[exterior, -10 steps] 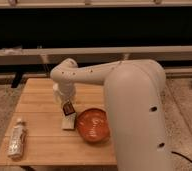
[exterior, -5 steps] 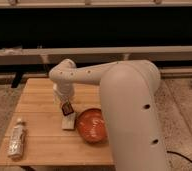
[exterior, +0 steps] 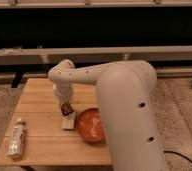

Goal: Place the eraser on the white sponge

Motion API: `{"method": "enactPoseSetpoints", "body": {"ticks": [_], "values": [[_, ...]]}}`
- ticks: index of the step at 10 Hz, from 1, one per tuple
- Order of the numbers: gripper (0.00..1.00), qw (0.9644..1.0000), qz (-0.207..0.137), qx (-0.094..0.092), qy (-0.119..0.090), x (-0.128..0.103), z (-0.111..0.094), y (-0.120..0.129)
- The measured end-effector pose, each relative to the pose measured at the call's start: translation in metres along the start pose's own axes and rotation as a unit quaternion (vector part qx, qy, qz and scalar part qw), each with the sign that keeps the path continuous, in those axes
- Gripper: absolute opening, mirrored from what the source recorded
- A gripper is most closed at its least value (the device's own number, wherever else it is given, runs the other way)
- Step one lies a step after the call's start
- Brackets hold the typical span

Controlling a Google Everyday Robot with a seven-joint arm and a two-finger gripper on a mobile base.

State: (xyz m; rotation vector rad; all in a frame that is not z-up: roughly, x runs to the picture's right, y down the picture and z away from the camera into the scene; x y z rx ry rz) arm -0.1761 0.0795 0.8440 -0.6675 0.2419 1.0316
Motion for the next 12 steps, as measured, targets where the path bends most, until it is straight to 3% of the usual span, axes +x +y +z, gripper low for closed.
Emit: {"method": "enactPoseSetpoints", "body": {"ticks": [12], "values": [[0.0, 0.9999, 0.004, 0.006, 0.011, -0.009, 0.02, 0.0]]}}
